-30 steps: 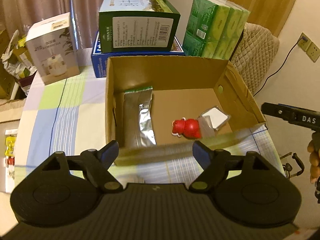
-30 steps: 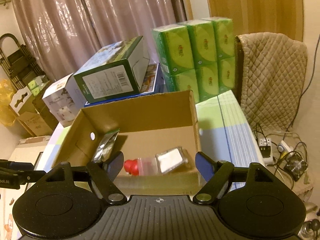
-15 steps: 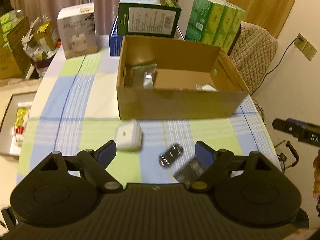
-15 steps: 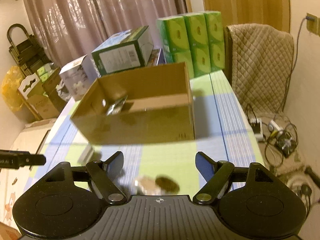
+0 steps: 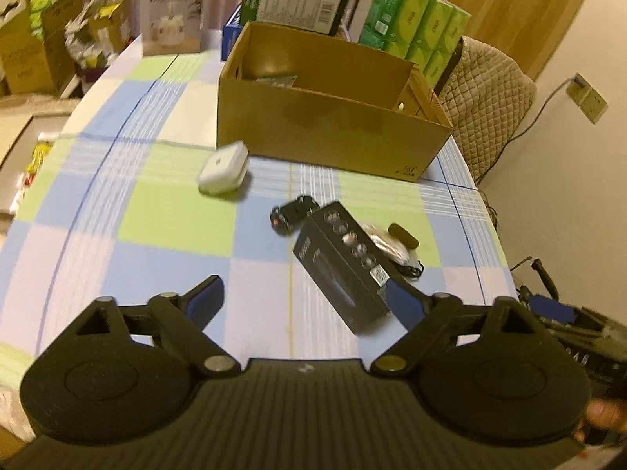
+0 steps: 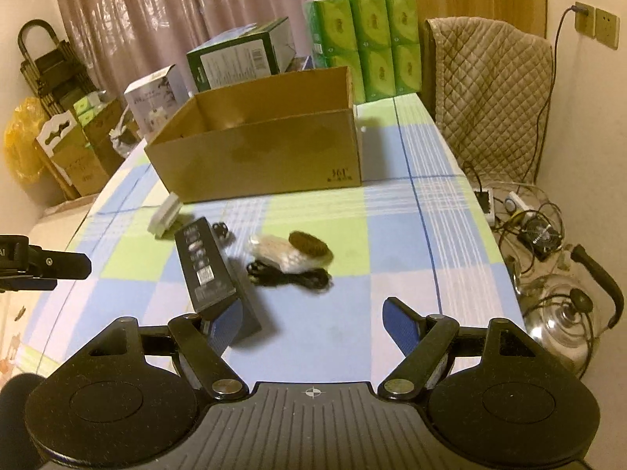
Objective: Organize objects
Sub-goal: 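Move both tools back toward the black box and cables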
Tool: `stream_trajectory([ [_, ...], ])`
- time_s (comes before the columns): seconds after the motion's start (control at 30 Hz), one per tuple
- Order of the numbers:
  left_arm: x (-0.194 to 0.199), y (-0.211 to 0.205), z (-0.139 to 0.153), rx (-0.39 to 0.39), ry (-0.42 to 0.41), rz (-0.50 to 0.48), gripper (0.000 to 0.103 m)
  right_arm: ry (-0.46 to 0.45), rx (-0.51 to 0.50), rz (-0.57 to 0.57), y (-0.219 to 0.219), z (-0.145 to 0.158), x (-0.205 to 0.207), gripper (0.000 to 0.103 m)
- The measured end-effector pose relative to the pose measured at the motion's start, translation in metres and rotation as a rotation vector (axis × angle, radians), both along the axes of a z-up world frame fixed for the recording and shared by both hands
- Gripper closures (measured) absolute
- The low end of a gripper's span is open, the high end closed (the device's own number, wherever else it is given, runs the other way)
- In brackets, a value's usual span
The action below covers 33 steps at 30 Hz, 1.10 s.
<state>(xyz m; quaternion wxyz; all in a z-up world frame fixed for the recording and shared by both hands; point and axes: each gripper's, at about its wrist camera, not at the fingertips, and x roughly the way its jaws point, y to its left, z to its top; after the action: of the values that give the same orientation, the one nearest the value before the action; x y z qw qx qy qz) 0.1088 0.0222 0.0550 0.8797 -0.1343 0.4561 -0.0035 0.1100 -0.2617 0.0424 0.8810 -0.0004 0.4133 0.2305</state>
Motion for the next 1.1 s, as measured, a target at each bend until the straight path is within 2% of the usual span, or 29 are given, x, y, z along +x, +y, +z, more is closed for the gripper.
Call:
stream_trajectory([
  [0.1, -0.009, -0.002, -0.007, -0.024, 0.013, 0.020, 0.012, 0.010, 0.002, 0.001, -0.003, -0.004, -0.004, 0.027],
  [0.53, -0.011, -0.014, -0.020, -0.018, 0.039, 0.024, 0.009, 0.050, -0.006, 0.004, -0.007, -0.025, -0.003, 0.027],
  [1.1, 0.025, -0.039, -0.041, -0.040, 0.089, 0.015, 0.009, 0.101, -0.023, 0.038, -0.006, -0.051, 0.021, 0.027],
])
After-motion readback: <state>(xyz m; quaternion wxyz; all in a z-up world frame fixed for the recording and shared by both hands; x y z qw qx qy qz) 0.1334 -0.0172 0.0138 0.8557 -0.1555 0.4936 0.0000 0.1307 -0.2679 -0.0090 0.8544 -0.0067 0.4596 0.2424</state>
